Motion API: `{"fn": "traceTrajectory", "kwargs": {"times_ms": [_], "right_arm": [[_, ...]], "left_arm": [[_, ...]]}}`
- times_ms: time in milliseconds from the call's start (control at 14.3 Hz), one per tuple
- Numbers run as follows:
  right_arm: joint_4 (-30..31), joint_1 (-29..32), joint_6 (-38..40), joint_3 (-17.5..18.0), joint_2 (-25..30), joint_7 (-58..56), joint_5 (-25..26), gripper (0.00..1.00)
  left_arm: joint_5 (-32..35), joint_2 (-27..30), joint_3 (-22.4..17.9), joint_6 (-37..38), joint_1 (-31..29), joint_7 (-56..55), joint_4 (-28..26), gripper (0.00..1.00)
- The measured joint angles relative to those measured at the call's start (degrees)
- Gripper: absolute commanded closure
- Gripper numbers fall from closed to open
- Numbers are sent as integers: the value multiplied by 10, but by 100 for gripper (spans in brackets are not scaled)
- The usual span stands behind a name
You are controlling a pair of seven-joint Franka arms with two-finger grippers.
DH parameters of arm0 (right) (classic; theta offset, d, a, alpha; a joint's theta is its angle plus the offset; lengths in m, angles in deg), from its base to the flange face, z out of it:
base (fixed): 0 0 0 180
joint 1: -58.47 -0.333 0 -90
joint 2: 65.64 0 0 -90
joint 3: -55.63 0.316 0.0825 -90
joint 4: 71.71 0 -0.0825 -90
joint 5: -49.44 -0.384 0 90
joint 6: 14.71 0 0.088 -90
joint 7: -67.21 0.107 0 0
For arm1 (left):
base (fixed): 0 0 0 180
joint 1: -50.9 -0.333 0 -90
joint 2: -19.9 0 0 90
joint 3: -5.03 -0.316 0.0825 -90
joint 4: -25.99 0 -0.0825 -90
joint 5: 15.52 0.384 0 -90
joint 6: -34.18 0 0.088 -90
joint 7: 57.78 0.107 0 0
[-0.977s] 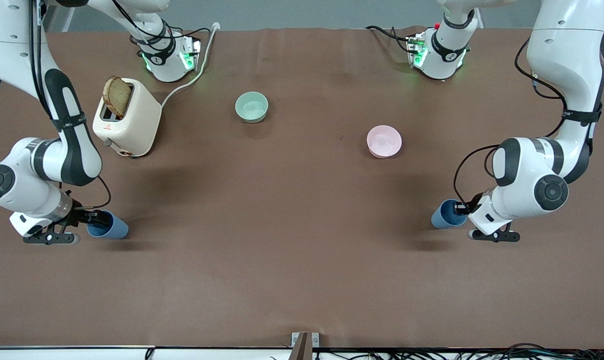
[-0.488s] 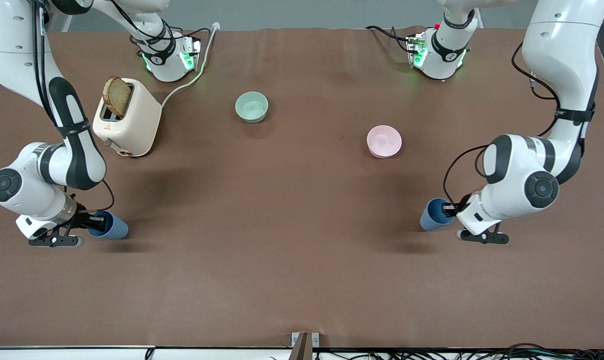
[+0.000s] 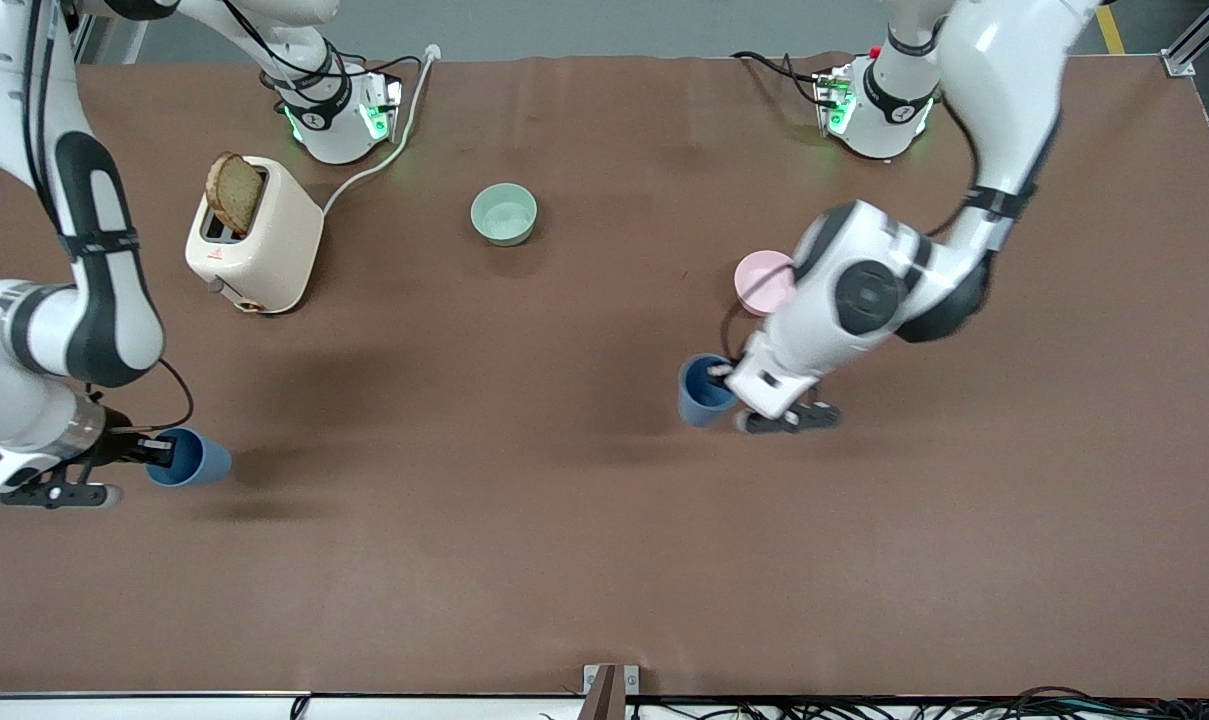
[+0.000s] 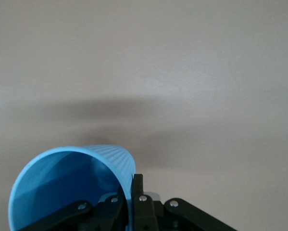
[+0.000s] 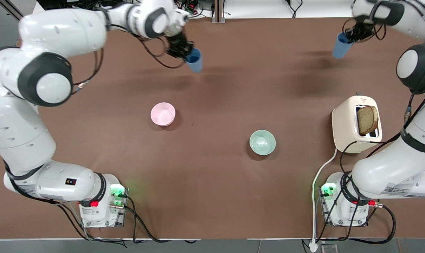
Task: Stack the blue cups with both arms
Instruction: 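Place the cup mid-table with the left gripper while the right gripper lifts another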
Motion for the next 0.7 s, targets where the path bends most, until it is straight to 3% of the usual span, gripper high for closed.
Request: {"fn": "traceTrajectory", "kwargs": {"times_ms": [209,419,558,628,698], "right_arm": [[-31,-13,57,8,30,50,-71,99],[-41,-60,69,17,57,151,-79,99],[-44,-80,84,41,77,216,-79,98],[-44,-83,96,60,90,256,-79,98],[-44,-85,109,80,102,293,-73,98]], "left_arm": [[0,-28,-3,0,71,-90,20,99],[11,-62,-5,-3,100,-129,29,98],[32,-81,-5,-6,107,-159,31,96],[40,-90,-5,-11,110,-168,34,93],[43,-97,-5,-15,112,-173,37,81]]}}
